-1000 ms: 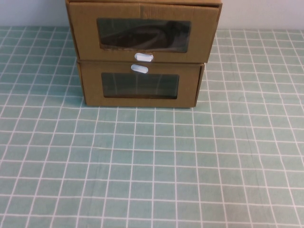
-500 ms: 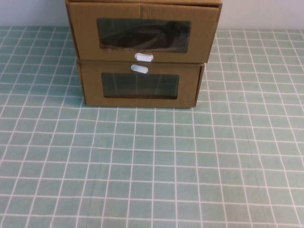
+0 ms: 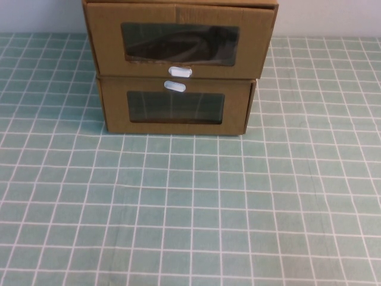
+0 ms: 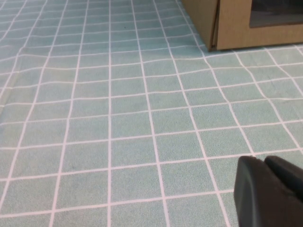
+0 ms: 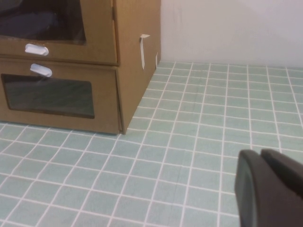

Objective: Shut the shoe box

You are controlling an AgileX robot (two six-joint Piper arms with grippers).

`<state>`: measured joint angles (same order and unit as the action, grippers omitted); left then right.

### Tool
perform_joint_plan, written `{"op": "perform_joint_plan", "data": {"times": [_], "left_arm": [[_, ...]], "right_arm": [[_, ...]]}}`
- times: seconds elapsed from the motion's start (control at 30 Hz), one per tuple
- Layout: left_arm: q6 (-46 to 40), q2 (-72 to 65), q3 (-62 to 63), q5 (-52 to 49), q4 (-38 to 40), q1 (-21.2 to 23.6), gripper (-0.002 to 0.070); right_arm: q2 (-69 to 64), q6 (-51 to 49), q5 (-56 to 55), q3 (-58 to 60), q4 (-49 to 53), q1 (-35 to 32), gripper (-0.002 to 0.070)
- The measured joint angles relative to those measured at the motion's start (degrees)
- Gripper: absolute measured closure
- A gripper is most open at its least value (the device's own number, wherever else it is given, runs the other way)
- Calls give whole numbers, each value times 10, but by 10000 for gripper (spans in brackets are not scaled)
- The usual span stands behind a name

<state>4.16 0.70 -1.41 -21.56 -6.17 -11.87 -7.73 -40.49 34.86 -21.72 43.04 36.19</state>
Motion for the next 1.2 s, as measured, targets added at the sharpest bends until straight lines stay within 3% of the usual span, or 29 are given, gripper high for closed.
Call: {"op": "perform_joint_plan", "data": {"times": [0.83, 1.2], "left_arm": [[-2, 0, 0, -1, 0, -12, 678], [-2, 0, 0, -1, 0, -12, 678]], "right_arm": [[0, 0, 0, 4, -3, 0, 690], [1, 106, 24, 40, -151, -3, 690]]}}
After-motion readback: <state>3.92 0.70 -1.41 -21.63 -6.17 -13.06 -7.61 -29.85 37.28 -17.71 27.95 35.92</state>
